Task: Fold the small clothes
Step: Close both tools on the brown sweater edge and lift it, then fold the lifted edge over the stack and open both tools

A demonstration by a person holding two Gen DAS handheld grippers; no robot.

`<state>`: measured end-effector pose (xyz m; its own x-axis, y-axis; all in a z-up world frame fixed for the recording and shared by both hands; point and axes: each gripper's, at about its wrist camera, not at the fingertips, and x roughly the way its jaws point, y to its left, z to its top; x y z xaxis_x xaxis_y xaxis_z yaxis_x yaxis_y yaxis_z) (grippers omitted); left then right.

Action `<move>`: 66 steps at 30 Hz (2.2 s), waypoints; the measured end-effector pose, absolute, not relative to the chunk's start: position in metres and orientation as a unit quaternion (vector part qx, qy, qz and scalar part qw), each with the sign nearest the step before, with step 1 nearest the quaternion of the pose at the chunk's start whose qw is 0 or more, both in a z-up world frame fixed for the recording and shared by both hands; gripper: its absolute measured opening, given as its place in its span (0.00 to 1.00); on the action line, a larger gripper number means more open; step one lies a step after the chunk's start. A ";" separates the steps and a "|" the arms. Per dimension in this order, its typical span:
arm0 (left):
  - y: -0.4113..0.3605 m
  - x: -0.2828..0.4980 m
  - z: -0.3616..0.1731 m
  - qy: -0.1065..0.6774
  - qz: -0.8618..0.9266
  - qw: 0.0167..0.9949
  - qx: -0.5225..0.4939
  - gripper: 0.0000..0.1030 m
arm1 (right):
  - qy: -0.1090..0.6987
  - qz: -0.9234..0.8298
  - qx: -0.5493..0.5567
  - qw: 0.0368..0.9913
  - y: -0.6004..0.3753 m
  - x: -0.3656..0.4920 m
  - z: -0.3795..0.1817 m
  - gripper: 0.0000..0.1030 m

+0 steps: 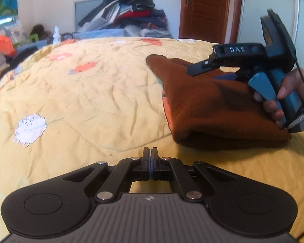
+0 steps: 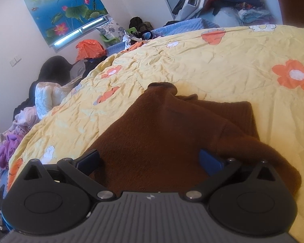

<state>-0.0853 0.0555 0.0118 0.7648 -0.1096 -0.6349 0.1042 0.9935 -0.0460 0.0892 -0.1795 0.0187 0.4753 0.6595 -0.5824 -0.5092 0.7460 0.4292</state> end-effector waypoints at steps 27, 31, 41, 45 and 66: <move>0.038 -0.064 0.029 0.284 -0.133 0.949 -0.038 0.76 | 0.408 0.340 0.207 0.822 -0.173 0.111 0.070 1.00; 0.052 -0.035 0.021 0.335 -0.110 0.932 -0.082 0.76 | 0.425 0.343 0.275 0.791 -0.229 0.064 0.048 1.00; 0.056 -0.020 0.018 0.382 -0.130 0.904 -0.140 0.76 | 0.379 0.289 0.254 0.841 -0.284 0.012 0.069 1.00; 0.064 -0.014 0.007 0.403 -0.153 0.882 -0.192 0.76 | 0.438 0.241 0.222 0.837 -0.297 0.004 0.039 1.00; 0.092 0.070 0.018 0.432 -0.145 0.857 -0.239 0.94 | 0.418 0.247 0.342 0.805 -0.308 0.055 0.027 1.00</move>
